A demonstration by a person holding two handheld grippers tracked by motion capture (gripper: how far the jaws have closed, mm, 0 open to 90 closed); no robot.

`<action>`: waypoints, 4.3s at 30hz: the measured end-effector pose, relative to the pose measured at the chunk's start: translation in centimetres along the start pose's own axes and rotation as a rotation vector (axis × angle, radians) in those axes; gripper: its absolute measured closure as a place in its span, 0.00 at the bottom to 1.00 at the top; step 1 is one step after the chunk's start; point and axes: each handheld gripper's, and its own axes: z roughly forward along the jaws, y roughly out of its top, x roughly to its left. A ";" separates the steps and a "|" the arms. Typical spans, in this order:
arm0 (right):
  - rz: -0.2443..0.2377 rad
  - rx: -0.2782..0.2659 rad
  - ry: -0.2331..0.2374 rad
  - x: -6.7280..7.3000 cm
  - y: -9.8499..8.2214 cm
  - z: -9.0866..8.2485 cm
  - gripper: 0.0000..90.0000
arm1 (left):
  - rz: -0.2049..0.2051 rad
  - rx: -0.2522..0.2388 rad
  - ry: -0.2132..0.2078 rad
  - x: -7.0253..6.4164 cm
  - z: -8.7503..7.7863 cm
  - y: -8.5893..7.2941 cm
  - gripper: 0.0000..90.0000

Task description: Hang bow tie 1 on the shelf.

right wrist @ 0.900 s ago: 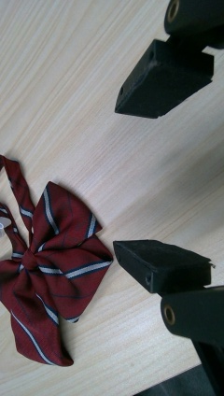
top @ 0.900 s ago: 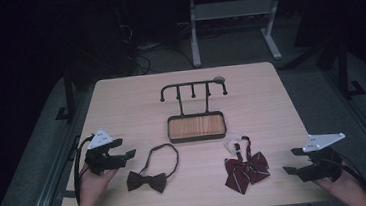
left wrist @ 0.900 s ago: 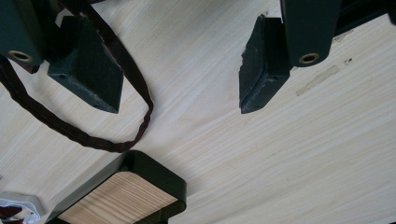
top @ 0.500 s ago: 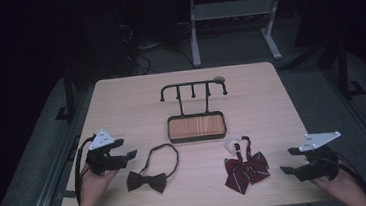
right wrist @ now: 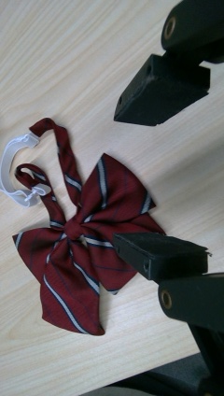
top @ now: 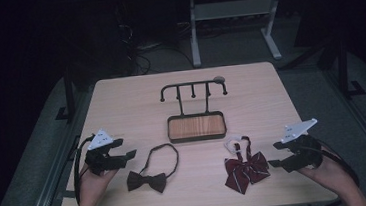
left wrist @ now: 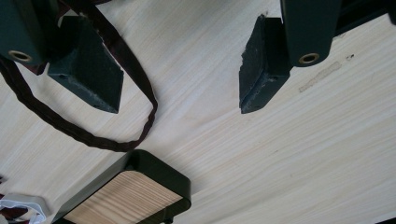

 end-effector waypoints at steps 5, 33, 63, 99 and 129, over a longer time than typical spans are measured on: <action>-0.003 0.041 0.017 -0.2 1.2 0.7 0.44 | -0.001 0.000 -0.002 0.0 0.0 0.0 0.34; -0.060 0.140 0.085 -2.4 6.3 4.3 0.53 | -0.011 -0.010 -0.006 0.2 -0.2 0.0 0.34; -0.040 0.210 0.085 -5.8 8.8 8.1 0.68 | -0.021 -0.018 -0.012 0.3 -0.2 0.0 0.34; -0.067 0.307 0.100 -6.0 8.6 9.8 0.96 | -0.013 -0.032 -0.013 0.2 -0.3 0.0 0.34; -0.218 0.268 0.183 -3.0 12.1 3.9 0.96 | -0.010 -0.023 -0.015 0.1 -0.2 0.0 0.34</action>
